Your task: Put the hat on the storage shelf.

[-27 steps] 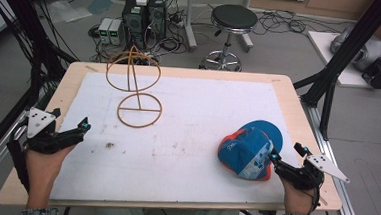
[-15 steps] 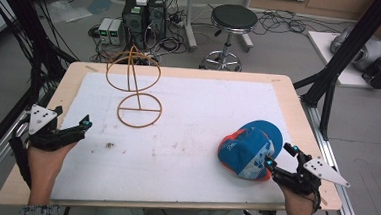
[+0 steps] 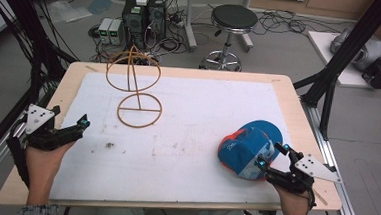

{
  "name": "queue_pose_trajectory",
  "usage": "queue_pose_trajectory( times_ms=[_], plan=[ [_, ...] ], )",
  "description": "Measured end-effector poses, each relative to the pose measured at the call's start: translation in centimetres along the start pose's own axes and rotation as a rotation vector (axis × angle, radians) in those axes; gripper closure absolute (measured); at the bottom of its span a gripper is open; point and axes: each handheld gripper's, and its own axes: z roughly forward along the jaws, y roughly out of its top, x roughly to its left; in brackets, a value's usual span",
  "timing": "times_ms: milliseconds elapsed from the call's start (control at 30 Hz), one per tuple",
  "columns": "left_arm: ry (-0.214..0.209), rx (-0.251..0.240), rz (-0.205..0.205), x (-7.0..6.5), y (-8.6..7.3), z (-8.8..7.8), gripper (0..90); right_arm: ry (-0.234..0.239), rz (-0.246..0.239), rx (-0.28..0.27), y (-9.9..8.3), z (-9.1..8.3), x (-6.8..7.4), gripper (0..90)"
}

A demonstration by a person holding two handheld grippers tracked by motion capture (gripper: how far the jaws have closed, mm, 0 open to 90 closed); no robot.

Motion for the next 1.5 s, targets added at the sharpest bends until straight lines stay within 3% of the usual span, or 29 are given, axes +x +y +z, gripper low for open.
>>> queue_pose_trajectory(
  times_ms=[300,633,1500],
  plan=[
    [0.0,0.003,0.001,-0.09,-0.02,0.06,13.0,0.02,-0.017,0.004,-0.03,0.88,0.22,23.7],
    [-0.001,0.01,0.004,-0.11,-0.1,0.16,13.0,0.001,0.014,0.002,-0.19,0.49,-0.12,22.7],
    [0.001,0.013,0.004,-0.09,-0.13,0.06,13.0,0.001,0.014,0.006,-0.21,0.5,-0.13,22.1]
  ],
)
